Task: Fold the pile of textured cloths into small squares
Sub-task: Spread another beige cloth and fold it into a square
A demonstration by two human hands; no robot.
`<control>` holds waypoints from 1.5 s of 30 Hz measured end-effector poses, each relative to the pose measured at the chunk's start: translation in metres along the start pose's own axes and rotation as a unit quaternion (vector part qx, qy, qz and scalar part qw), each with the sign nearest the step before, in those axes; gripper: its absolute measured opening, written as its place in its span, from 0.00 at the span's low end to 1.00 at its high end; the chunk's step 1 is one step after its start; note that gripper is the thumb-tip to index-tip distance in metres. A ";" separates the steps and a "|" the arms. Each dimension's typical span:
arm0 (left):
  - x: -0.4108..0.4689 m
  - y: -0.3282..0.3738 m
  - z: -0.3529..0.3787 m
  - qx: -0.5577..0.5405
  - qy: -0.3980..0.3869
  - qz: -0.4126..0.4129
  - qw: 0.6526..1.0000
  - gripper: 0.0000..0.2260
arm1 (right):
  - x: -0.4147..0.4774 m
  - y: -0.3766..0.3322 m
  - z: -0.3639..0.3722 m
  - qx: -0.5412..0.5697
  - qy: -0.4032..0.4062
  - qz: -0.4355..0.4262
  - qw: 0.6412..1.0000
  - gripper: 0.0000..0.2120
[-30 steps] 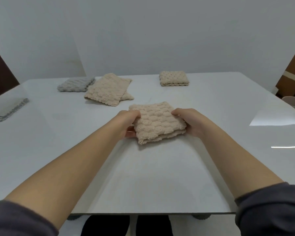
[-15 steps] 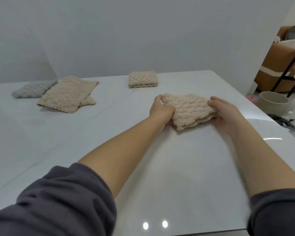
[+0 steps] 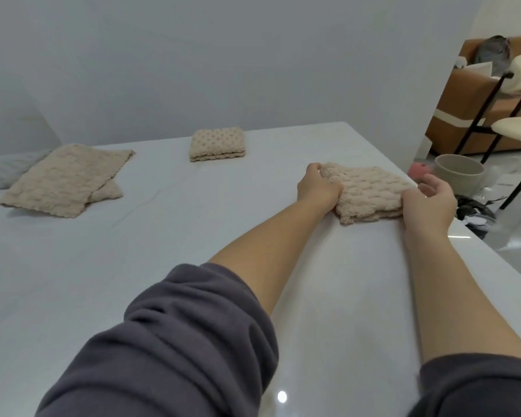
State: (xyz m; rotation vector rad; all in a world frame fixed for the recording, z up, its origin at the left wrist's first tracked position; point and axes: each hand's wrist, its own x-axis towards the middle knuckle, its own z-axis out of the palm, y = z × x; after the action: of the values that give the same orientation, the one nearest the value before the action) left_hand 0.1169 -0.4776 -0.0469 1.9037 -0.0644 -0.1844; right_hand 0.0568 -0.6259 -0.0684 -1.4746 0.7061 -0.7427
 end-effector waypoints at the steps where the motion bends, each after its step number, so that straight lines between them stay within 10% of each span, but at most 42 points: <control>1: 0.001 0.001 0.003 -0.002 -0.003 0.001 1.000 0.31 | 0.002 0.001 0.000 -0.014 0.014 -0.011 1.000 0.24; 7: 0.003 0.007 0.006 0.044 0.002 0.019 0.999 0.30 | 0.008 0.009 0.001 -0.094 0.019 -0.095 0.991 0.23; 11: -0.008 0.006 0.003 0.298 0.021 0.155 0.942 0.23 | 0.004 0.008 0.009 -0.300 -0.015 -0.244 0.922 0.19; 15: -0.007 -0.013 0.005 0.452 -0.114 0.258 0.846 0.27 | 0.002 0.011 0.018 -0.515 -0.094 -0.196 0.829 0.18; 19: -0.005 -0.027 0.016 0.453 -0.142 0.211 0.855 0.27 | 0.004 0.017 0.019 -0.577 -0.078 -0.152 0.799 0.22; 27: -0.006 -0.011 0.017 0.438 -0.058 0.230 0.867 0.24 | 0.004 0.014 0.022 -0.561 -0.088 -0.184 0.803 0.18; 45: 0.000 -0.015 0.011 0.459 -0.136 0.185 0.858 0.26 | 0.003 0.016 0.023 -0.561 -0.113 -0.191 0.797 0.21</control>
State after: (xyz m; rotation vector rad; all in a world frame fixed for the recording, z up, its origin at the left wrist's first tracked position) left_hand 0.1146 -0.4827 -0.0647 2.7467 -0.8383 -0.1709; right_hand 0.0771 -0.6151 -0.0841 -2.8131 0.6855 -0.3871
